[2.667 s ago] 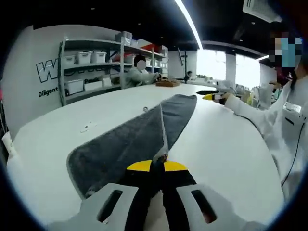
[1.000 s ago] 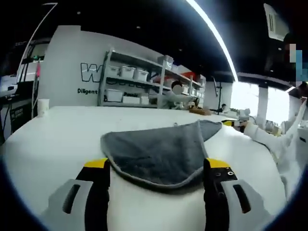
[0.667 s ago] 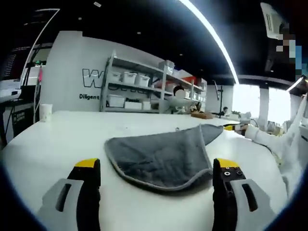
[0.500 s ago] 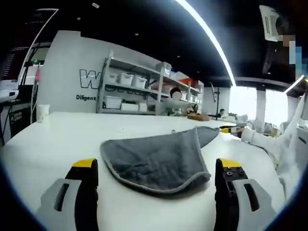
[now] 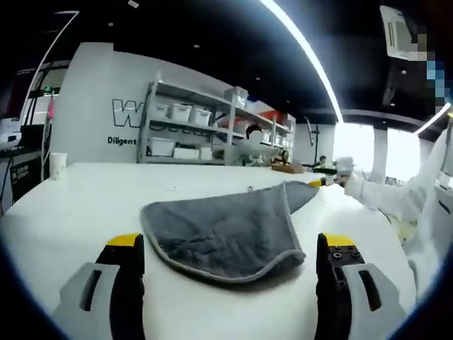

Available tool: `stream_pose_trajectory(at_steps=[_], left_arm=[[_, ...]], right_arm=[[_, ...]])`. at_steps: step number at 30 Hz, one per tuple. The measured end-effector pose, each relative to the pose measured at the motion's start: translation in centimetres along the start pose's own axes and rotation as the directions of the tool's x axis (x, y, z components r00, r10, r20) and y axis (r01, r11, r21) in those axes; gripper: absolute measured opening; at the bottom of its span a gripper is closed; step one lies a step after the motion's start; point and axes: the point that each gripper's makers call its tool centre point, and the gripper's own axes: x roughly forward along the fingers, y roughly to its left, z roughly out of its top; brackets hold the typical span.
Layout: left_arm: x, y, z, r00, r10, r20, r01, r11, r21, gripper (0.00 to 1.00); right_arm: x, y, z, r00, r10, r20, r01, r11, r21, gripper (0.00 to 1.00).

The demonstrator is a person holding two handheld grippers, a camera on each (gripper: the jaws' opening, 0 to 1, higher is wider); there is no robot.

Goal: Open the folded towel by lifting each exposed corner and separating the folded layers until the towel lies flat within the target outline without major curled edges

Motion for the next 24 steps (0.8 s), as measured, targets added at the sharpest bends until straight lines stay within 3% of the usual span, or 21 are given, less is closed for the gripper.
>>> stream_pose_trajectory(at_steps=[5,9,17,24], left_arm=[[-0.1,0.0,0.0,1.0,0.003,0.0,-0.003,1.0,-0.002,0.99],[-0.1,0.1,-0.1,1.0,0.005,-0.002,-0.005,1.0,-0.007,0.99],[-0.1,0.4,-0.3,1.0,0.01,-0.008,-0.01,1.0,-0.017,0.99],[0.0,0.4,-0.4,1.0,0.006,-0.009,-0.007,1.0,-0.025,0.99]], right_arm=[[3.1,-0.4,0.9,0.997,-0.006,-0.075,-0.01,0.977,-0.211,0.77],[5.5,0.1,1.8,0.994,0.039,-0.101,-0.068,0.948,-0.312,0.76],[8.4,0.7,2.4,0.987,0.094,-0.133,-0.139,0.906,-0.399,0.73],[9.8,1.6,2.2,0.98,0.128,-0.152,-0.181,0.889,-0.421,0.67]])
